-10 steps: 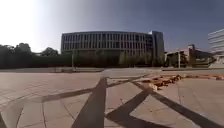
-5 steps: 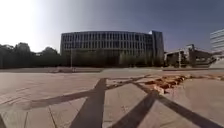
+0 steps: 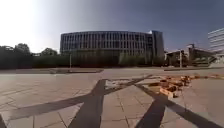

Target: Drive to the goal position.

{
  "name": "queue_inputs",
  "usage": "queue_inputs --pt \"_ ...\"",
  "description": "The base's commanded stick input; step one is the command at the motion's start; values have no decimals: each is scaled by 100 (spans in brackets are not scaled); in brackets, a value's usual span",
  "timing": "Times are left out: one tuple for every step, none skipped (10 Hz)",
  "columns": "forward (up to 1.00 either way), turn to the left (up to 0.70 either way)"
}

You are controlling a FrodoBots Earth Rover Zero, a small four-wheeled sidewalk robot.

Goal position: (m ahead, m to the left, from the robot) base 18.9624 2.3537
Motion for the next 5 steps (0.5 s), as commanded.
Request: queue_inputs --pt "70 3" --pt "70 3" --pt "70 3" --pt "70 3" --pt "70 3"
